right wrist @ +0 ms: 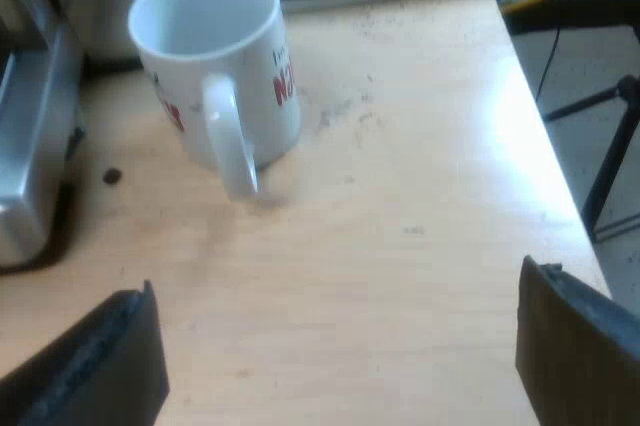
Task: Pour the beans into the coffee machine
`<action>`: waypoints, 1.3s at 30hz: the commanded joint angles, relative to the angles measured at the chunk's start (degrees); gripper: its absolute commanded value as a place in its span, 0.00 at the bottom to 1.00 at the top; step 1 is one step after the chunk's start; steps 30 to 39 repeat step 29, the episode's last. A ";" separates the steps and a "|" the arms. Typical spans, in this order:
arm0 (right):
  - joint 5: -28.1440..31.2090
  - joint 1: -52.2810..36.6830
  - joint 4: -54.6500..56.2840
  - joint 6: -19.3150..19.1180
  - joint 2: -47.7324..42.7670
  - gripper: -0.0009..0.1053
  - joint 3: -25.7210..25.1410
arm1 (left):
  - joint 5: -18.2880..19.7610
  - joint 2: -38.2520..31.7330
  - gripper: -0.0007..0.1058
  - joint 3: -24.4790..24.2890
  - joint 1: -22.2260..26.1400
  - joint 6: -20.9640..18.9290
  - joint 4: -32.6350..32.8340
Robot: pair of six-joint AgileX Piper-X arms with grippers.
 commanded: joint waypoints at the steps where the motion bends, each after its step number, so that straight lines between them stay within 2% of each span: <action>1: -0.63 0.11 0.78 -0.11 -2.56 0.71 1.05 | 1.41 -8.02 0.66 0.17 -0.08 -0.73 -2.22; 39: -0.40 0.11 0.92 0.32 -2.58 0.71 1.35 | 1.40 -8.02 0.66 0.31 -0.08 -0.62 -2.50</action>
